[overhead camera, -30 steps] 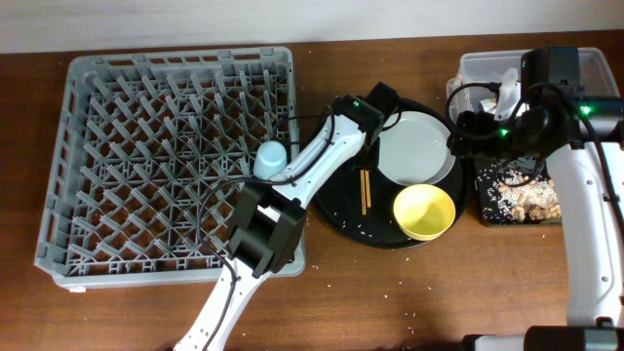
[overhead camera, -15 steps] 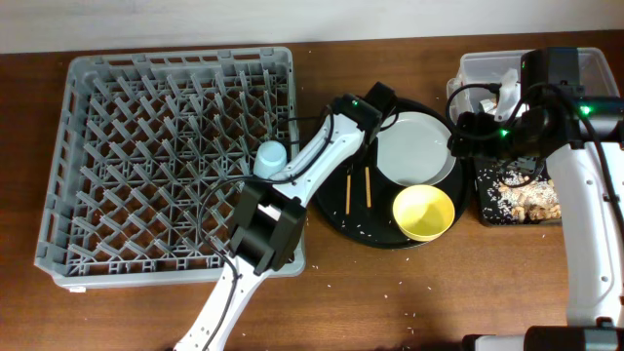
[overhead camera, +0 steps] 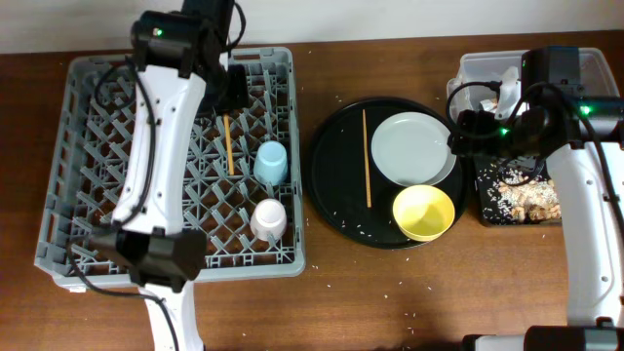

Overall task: Sort waste into correct bins and load items into the dishwasher rack
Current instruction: 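Pick one chopstick from the tray with the left gripper and drop it in the rack, then pick the second chopstick with the left gripper and place it in the rack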

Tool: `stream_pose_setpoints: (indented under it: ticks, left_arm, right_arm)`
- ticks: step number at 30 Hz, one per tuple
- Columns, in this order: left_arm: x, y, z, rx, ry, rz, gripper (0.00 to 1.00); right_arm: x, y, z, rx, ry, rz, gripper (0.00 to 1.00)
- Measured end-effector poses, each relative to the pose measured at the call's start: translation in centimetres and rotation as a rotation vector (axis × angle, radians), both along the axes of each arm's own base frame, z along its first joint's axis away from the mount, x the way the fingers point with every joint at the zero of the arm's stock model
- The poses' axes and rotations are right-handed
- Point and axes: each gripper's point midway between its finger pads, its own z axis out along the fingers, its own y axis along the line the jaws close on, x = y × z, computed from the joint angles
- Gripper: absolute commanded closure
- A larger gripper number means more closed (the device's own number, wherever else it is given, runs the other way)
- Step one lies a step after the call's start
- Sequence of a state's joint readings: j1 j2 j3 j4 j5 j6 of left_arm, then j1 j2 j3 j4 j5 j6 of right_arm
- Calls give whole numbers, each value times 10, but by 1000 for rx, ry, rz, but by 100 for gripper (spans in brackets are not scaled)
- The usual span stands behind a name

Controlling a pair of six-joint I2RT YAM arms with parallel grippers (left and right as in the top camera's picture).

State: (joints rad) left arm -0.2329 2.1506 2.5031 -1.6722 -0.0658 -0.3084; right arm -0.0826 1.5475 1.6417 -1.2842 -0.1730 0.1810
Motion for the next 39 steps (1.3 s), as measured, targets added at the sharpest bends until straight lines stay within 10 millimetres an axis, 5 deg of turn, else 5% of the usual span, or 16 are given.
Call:
stream_pose_setpoints:
  ticks: [2,3,4,6,10,12,14,17,19,20,24,26,30,34,39]
  left_arm:
    - [-11,22,-83,67,213,12,99]
    - [-9,26,-113,80,236,-5,91]
    - [-11,27,-137,85,260,-18,57]
    - [-21,25,-168,78,306,-41,40]
    - [-14,31,-133,106,252,-45,39]
    - [-1,13,-92,46,181,-68,39]
    - [19,-31,-51,-44,27,-142,40]
    - [6,-130,-40,-129,-50,-300,46]
    - [-1,-179,-52,-161,-65,-294,54]
    - [-4,-202,-75,-154,-41,-294,57]
    - [-29,-253,-173,-81,102,-334,57]
    - [-43,-268,-194,-66,133,-350,57]
    - [-52,-280,-222,-48,160,-368,67]
    - [-51,-277,-230,-33,165,-353,99]
    - [-52,-270,-229,-12,187,-337,99]
  right_arm:
    - [0,0,0,0,-2,0,16]
    - [0,0,0,0,-2,0,16]
    - [0,0,0,0,1,1,16]
    - [-1,0,0,0,5,0,16]
    - [-2,0,-1,1,9,0,16]
    - [-2,0,-1,1,8,0,16]
    - [-2,0,-1,1,9,0,16]
    - [-2,0,-1,1,9,0,16]
    - [-2,0,-1,1,10,0,16]
    - [-2,0,-1,1,9,0,16]
    - [-2,0,-1,1,10,0,16]
    - [-2,0,-1,1,10,0,16]
    - [-3,0,-1,1,13,0,16]
    - [-4,0,-1,1,17,0,16]
    - [-4,0,-1,1,17,1,16]
